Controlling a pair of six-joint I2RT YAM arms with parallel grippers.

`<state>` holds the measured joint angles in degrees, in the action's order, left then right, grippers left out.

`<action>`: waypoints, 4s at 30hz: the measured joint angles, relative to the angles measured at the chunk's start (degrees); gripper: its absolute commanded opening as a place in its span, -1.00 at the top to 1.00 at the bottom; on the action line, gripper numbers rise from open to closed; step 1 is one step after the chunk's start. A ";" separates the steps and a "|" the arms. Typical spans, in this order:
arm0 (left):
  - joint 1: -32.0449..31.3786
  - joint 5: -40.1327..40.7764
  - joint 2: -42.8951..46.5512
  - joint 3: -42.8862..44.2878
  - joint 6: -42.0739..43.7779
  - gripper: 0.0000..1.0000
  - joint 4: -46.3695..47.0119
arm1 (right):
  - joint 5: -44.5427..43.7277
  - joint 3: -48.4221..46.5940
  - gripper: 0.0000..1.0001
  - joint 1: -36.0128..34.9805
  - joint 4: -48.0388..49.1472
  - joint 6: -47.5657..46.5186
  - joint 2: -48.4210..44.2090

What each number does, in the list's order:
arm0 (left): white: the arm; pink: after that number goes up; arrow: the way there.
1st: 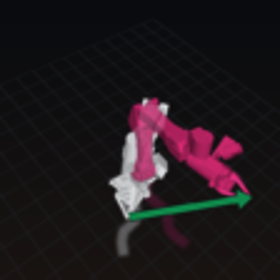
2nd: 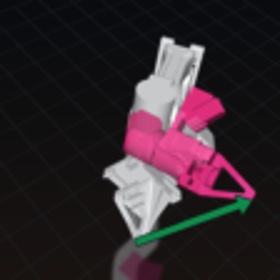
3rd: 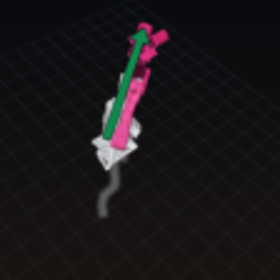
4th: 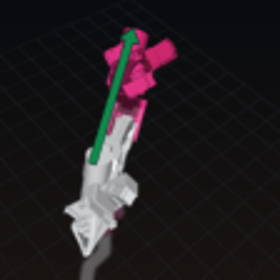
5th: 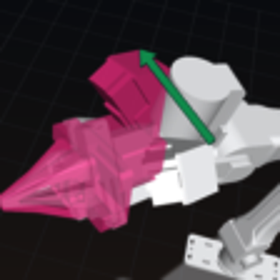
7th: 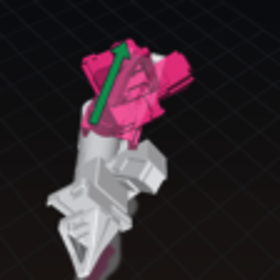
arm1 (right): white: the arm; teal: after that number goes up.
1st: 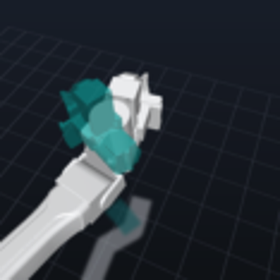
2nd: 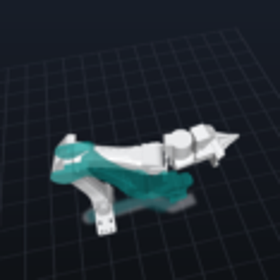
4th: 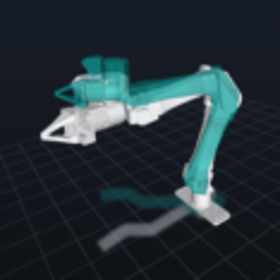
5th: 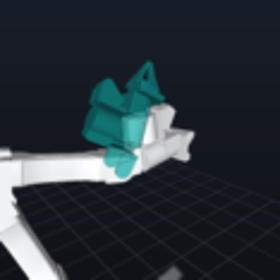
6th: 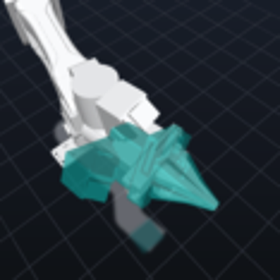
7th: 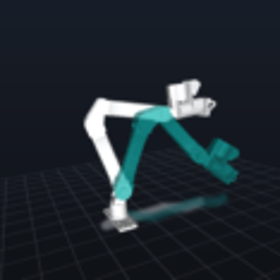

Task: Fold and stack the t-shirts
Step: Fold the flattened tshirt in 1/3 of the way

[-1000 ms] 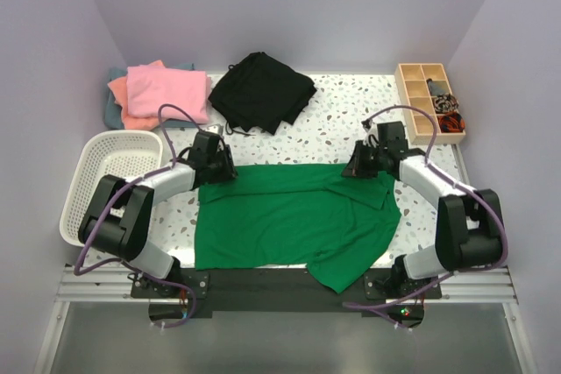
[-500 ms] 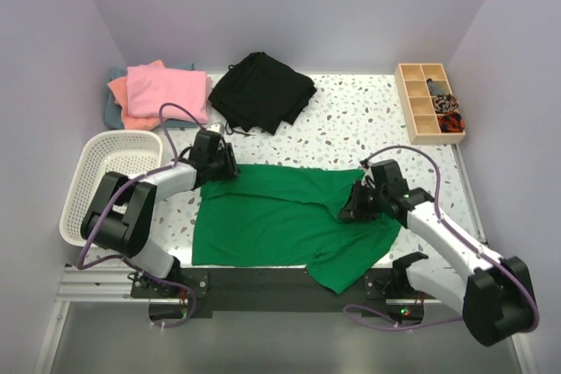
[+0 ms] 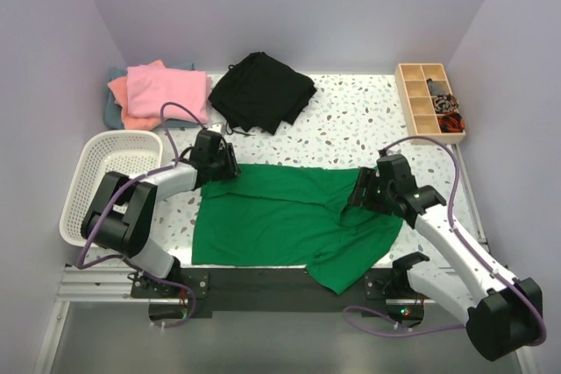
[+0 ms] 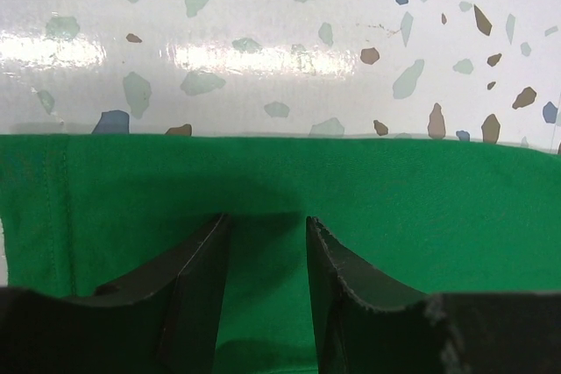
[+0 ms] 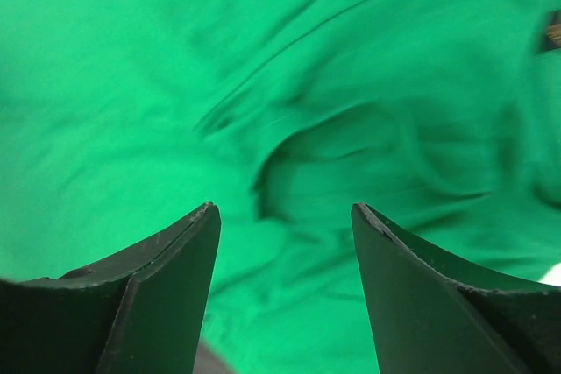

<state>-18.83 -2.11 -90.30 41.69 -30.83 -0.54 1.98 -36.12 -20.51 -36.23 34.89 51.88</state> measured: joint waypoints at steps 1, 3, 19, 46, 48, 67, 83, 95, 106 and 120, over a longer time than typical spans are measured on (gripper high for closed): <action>-0.02 0.11 0.04 0.00 0.00 0.10 -0.04 | -1.86 0.00 -0.29 0.00 0.39 -0.22 0.79; -0.02 0.33 0.15 0.00 0.02 0.10 -0.31 | -5.33 0.00 -0.29 0.00 1.18 -0.87 2.47; -0.02 0.44 0.20 0.00 0.24 0.10 -0.48 | -16.52 -3.17 -0.27 0.07 11.58 -6.05 13.86; -0.07 -0.26 -0.42 0.24 0.48 0.10 0.17 | -6.80 -0.11 -0.01 0.31 5.18 -2.82 12.72; -0.07 -0.37 -0.50 0.24 0.48 0.10 0.33 | -5.60 0.55 0.01 0.24 3.82 -1.86 10.14; -0.07 -0.94 -0.87 0.31 0.48 0.11 1.20 | -11.02 -3.10 -0.29 -2.43 -2.25 3.37 0.31; -0.07 -0.92 -0.66 0.07 0.50 0.10 1.36 | -14.40 -1.44 -0.40 -2.43 6.40 0.85 18.21; -0.07 -1.09 -0.46 -0.35 0.50 0.10 1.99 | -9.79 6.91 -0.28 -6.08 3.19 5.81 7.87; -0.07 -1.11 -0.46 -0.46 0.57 0.10 2.32 | -8.68 9.84 -0.28 -7.63 -1.75 9.51 0.79; -0.07 2.69 1.79 -1.31 0.46 0.10 -0.87 | -24.20 -2.71 -0.49 -7.69 8.02 4.22 15.76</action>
<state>-18.90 0.58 -88.51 40.38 -30.37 -1.41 -22.22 -38.83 -28.21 -28.21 39.11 67.64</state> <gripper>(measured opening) 0.450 0.743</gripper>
